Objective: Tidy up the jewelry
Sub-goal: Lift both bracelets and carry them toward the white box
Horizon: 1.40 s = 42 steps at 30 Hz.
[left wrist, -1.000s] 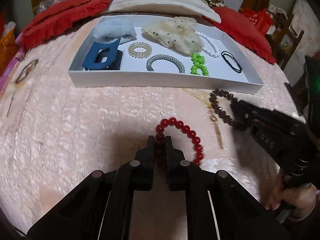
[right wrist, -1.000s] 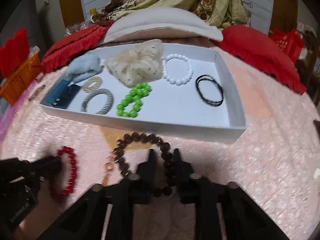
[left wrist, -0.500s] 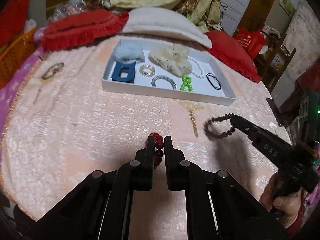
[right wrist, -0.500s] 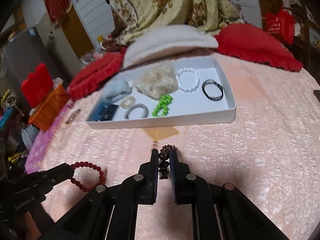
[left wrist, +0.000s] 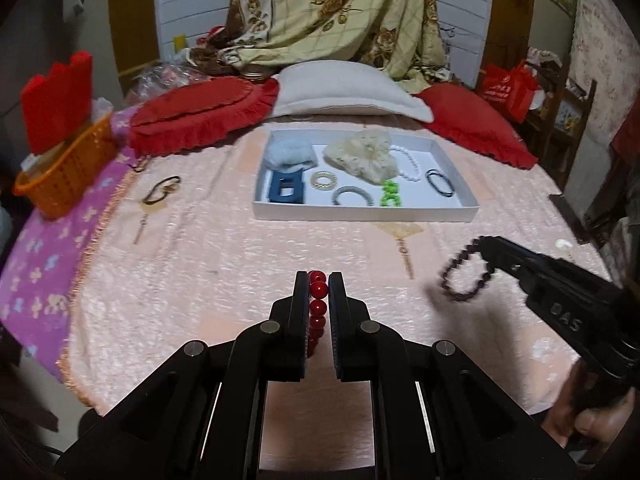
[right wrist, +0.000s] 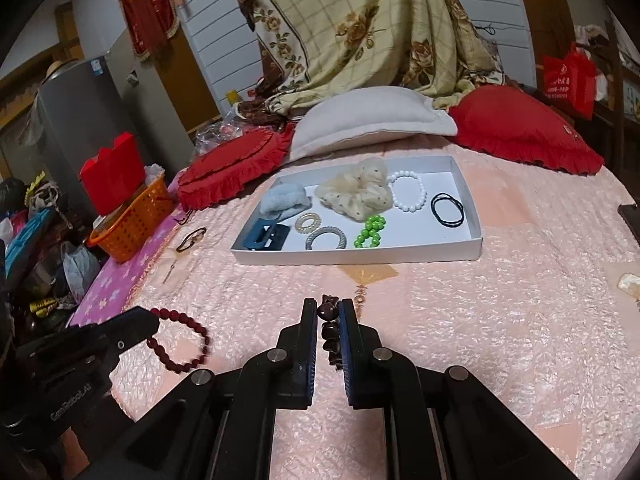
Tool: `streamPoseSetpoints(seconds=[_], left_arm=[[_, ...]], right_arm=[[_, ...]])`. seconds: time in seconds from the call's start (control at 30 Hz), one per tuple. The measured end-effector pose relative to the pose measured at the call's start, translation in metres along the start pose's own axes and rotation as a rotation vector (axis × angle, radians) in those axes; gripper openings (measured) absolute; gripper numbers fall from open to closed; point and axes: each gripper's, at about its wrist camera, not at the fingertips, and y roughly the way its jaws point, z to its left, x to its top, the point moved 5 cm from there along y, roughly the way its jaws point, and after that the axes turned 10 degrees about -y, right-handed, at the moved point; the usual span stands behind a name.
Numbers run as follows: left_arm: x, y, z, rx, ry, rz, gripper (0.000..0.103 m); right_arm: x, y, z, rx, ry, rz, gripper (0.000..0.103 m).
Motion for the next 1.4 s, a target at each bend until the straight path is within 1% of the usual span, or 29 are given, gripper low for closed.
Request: streamPoseSetpoints(seconds=[0.2, 0.43, 1.13, 1.4], left_arm=[[-0.004, 0.008, 0.01, 0.053, -0.009, 0.016, 0.008], [-0.006, 0.012, 0.011, 0.067, -0.004, 0.021, 0.008], [-0.008, 0.019, 0.003, 0.075, 0.028, 0.035, 0.008], [-0.006, 0.02, 0.003, 0.08, 0.031, 0.036, 0.008]], right_arm=[[-0.003, 0.001, 0.003, -0.006, -0.004, 0.013, 0.01], [-0.003, 0.005, 0.004, -0.004, -0.007, 0.021, 0.01], [-0.007, 0.01, -0.005, 0.0, 0.009, 0.03, 0.01], [0.0, 0.008, -0.008, -0.01, 0.008, 0.03, 0.01]])
